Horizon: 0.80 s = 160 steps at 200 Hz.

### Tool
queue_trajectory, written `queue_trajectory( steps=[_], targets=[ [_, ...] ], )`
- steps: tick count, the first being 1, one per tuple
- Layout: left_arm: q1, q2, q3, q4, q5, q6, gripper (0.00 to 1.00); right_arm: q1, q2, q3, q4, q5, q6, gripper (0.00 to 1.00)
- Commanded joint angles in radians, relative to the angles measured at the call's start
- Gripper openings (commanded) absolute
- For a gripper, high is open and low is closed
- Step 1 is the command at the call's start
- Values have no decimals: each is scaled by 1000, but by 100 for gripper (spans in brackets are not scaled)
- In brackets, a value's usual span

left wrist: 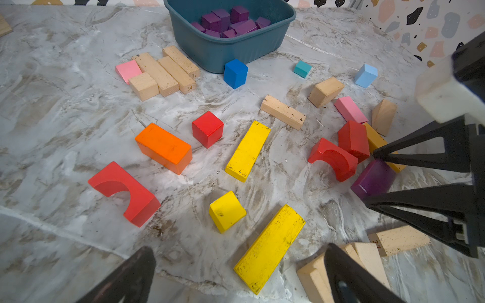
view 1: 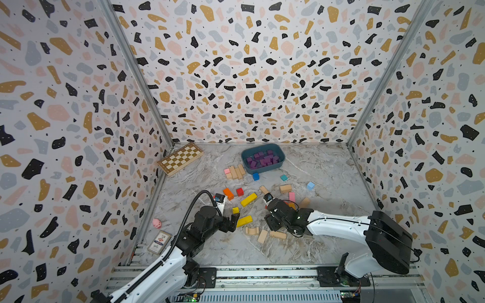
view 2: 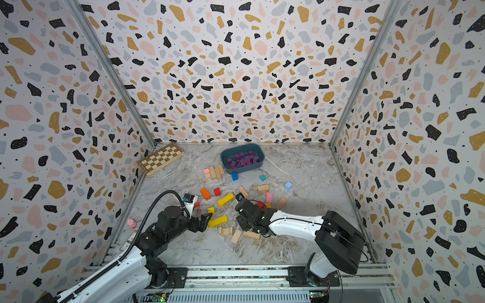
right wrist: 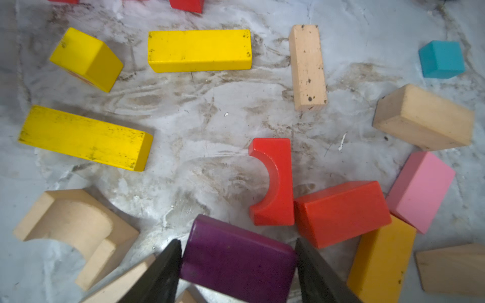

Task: Pick purple bricks into the storage bin
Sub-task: Pick up the building block from the center of the board, then place the building block in the storage box.

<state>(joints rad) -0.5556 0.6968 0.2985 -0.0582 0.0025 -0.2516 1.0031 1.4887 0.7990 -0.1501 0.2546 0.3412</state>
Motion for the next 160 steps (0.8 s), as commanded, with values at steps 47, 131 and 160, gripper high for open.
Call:
queue_trajectory(
  steps=[47,131,160],
  targets=[
    [2,-3,-6,31,2,-3,99,-144,-47,121,21,-45,-141,51],
    [2,-5,-4,31,-2,-2,99,-437,309,661,11,-242,-388,42],
    [3,-10,-9,32,-4,-2,99,-504,475,856,-7,-322,-447,38]
  ],
)
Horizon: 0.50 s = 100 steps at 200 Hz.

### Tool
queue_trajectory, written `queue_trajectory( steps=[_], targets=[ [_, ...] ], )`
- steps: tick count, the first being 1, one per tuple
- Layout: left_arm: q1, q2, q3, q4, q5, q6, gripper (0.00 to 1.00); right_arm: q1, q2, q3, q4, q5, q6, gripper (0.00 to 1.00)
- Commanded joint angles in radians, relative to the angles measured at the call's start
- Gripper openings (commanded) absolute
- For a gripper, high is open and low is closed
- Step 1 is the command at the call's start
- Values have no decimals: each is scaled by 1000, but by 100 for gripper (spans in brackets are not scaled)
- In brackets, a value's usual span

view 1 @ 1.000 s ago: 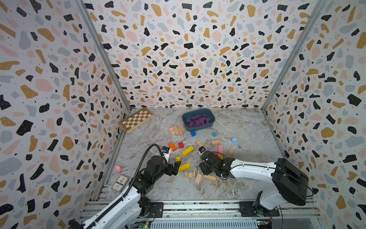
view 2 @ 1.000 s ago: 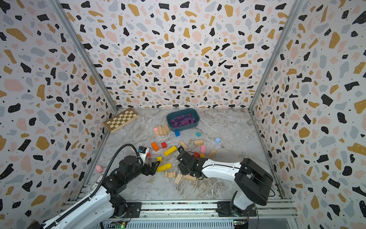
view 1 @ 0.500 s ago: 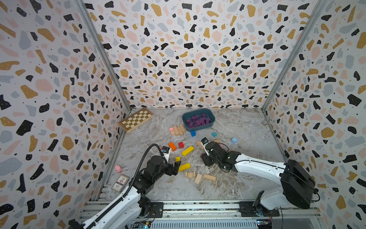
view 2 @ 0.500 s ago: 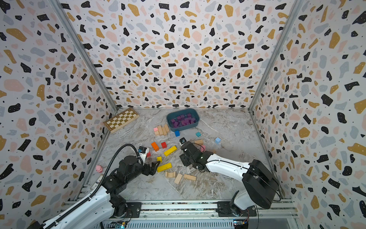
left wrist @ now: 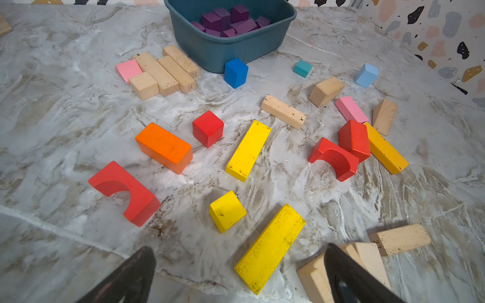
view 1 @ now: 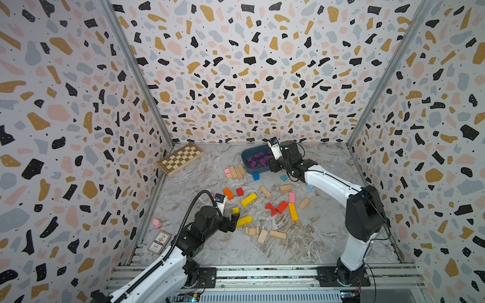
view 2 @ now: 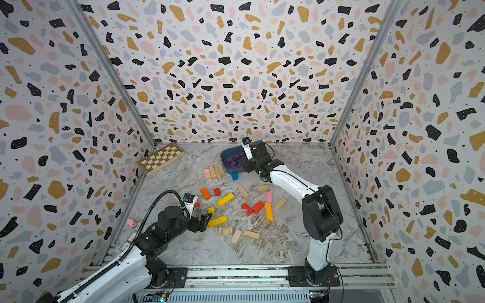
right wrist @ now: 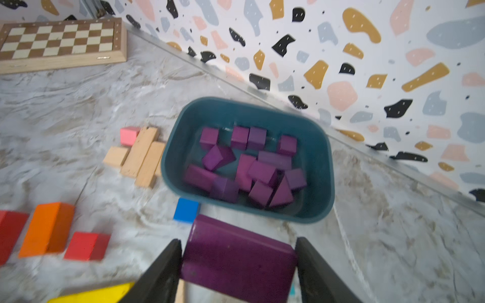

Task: Pick purple bricks into the storage bin
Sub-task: Place the building block in the storage box.

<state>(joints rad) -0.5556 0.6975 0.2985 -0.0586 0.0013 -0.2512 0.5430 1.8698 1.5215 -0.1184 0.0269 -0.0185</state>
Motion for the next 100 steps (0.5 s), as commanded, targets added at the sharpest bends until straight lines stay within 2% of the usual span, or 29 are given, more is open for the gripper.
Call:
queue_trajectory(
  steps=[1,78,100],
  targets=[
    [3,-12,-9,32,-4,-2,99,-46,99,143,-41,-96,-89,38],
    [3,-23,-13,31,-7,-2,99,-108,565,839,-320,-179,-213,37],
    [2,-29,-13,31,-7,-2,99,-109,631,901,-323,-182,-224,37]
  ],
)
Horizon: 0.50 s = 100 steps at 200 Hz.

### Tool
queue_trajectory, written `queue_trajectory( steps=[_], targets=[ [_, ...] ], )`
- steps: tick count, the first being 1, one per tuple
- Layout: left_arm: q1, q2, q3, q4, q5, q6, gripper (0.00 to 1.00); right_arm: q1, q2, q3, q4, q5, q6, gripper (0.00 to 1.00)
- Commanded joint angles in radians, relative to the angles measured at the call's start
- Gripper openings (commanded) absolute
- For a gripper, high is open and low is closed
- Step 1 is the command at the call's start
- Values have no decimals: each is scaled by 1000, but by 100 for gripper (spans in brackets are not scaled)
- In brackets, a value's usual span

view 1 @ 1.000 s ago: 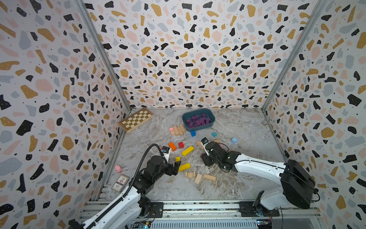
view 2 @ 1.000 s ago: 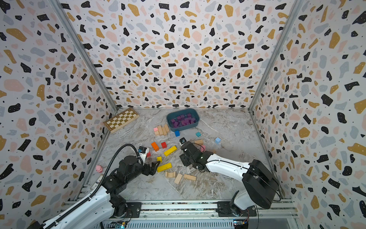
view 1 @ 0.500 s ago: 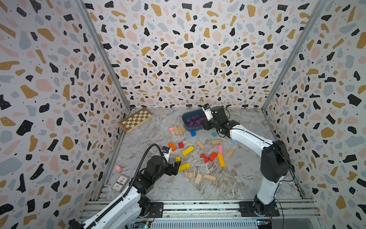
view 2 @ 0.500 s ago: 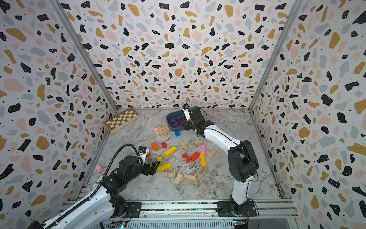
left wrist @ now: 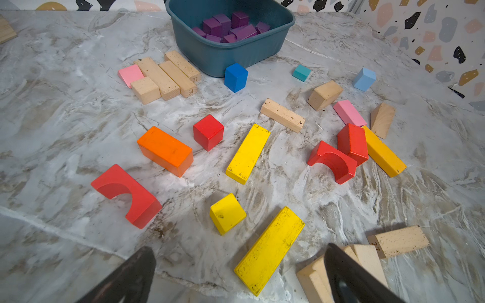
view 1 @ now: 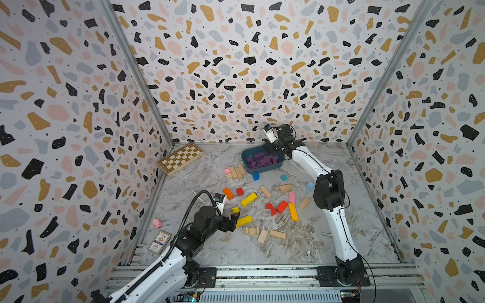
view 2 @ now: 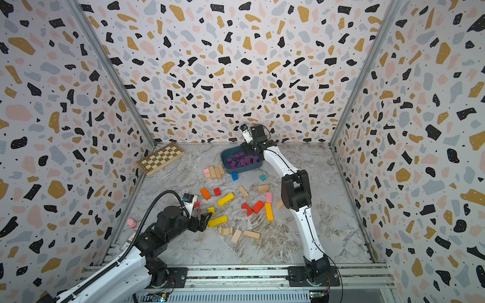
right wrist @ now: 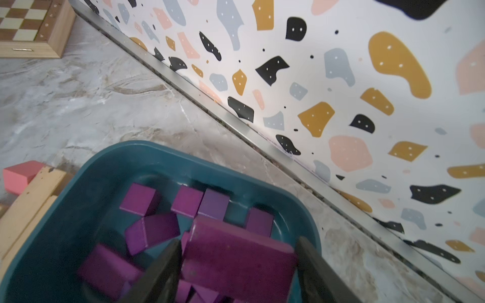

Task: Pick purple bricks into the storage bin
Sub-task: Place the building block in the storage box.

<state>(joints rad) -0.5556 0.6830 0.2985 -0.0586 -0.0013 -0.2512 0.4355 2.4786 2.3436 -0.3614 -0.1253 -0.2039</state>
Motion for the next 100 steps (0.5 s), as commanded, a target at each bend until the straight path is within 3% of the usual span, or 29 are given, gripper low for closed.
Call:
queue_trajectory(
  steps=[1,100],
  targets=[
    [3,-14,-14,31,-5,-2,99,-2,23,79,-79,-30,-39,37],
    [2,1,-11,39,-2,-1,99,-8,62,40,-59,-60,-37,40]
  ],
)
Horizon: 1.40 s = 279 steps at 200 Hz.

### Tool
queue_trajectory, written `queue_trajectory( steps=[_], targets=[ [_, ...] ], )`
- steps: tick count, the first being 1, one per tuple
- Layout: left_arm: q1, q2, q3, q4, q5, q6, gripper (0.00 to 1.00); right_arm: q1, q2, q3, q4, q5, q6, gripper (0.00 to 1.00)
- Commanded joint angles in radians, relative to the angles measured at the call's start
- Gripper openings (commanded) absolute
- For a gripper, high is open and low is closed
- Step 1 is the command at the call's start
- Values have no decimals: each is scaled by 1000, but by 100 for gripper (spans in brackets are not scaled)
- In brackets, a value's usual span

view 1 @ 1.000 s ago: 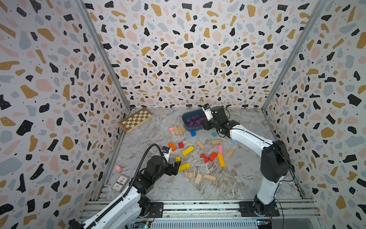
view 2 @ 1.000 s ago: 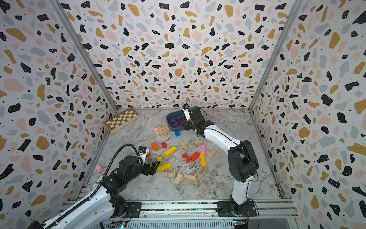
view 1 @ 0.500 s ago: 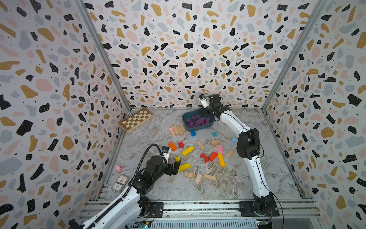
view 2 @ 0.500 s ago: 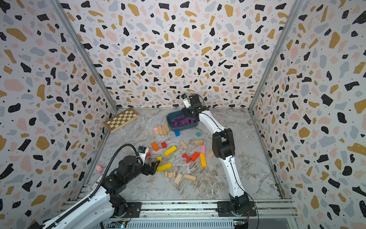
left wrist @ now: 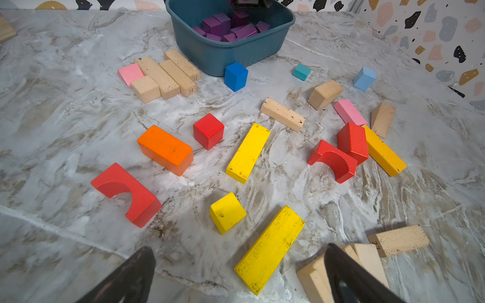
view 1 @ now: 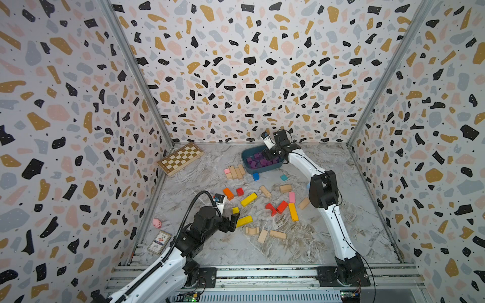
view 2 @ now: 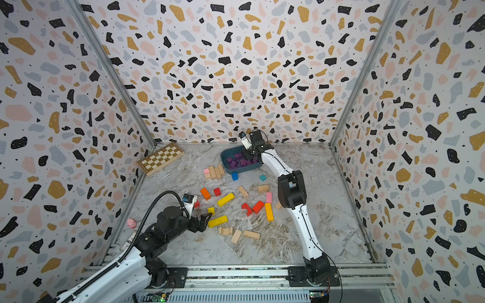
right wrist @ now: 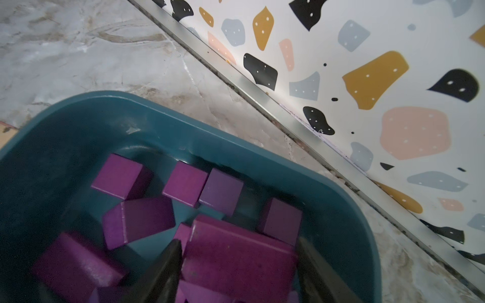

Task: Pick purple bricks into the storage bin
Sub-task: Place the building block in the storage box.

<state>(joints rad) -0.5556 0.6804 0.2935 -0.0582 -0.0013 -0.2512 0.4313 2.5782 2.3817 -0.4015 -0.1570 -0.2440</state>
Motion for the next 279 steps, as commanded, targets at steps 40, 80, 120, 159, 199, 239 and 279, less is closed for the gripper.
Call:
queue_trajectory(
  steps=[40,80,120,159,199,239,279],
  targets=[
    [2,7,-6,40,-1,-1,99,14,-149,-172,52,-30,21,38],
    [3,9,-4,41,1,0,99,57,-242,-300,110,-9,22,38],
    [3,2,-7,38,1,0,99,80,-235,-267,72,-1,33,38],
    [3,2,-7,38,1,0,99,81,-214,-235,41,10,52,44],
    [2,4,-7,38,1,0,99,80,-208,-221,40,14,57,52],
    [2,3,-7,37,0,-1,99,76,-212,-217,36,13,62,65],
    [2,0,-7,35,-5,-2,99,74,-233,-222,38,11,63,77]
  ],
)
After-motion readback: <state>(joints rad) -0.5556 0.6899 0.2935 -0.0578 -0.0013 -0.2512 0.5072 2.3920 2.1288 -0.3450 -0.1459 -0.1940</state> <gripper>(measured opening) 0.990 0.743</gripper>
